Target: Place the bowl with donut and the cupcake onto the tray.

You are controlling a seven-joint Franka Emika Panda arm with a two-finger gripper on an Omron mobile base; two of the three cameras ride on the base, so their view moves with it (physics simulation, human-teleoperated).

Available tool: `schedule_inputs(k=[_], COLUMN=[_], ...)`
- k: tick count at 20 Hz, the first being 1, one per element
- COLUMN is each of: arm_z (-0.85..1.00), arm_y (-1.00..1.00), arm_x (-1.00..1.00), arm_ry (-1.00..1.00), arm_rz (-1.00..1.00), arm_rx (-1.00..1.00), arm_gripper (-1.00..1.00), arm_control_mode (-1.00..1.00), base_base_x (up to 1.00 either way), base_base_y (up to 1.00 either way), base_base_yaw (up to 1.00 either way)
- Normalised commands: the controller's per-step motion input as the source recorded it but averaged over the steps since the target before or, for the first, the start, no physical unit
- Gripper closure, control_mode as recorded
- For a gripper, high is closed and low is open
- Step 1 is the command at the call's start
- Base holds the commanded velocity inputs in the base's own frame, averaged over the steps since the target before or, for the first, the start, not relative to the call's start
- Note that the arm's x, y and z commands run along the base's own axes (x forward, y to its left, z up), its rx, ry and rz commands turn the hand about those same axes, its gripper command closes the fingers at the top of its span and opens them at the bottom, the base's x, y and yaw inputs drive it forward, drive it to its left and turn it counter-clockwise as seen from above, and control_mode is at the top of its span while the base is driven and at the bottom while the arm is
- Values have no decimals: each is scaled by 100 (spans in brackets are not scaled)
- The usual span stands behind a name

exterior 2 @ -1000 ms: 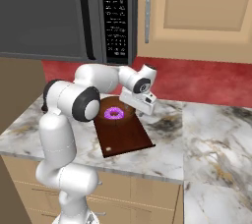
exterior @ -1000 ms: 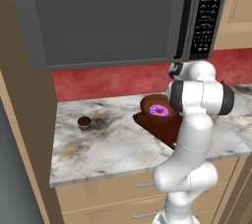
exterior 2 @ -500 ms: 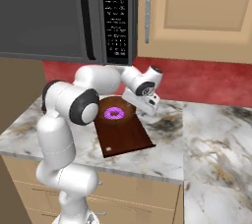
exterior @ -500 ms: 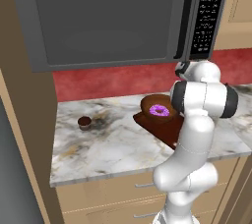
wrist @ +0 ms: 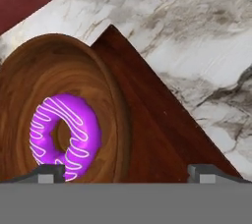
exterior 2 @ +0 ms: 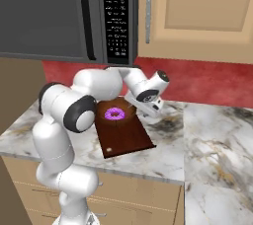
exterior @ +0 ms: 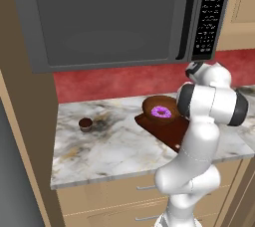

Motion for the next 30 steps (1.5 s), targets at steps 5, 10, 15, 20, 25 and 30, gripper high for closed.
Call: schedule_inputs(k=[5,10,15,20,25,30], arm_z=[25,23,24,22,29,7], arm_y=[-1,-14,5,37,80,91], arm_x=[-21,-37,-61,-63,-36,-4], arm_ry=[-13,-10,-9,-2,3,0], arm_rz=[0,-3,-5,-5,-3,-4], arm_rx=[5,4,-1,-2,-12,-11], arm_gripper=[-100,-100,-100,-100,-100,-100], arm_control_mode=[-100,-100,-100,-100,-100,-100], base_base_x=[0,0,0,0,0,0], base_base_y=[0,0,0,0,0,0], base_base_yaw=[0,0,0,0,0,0])
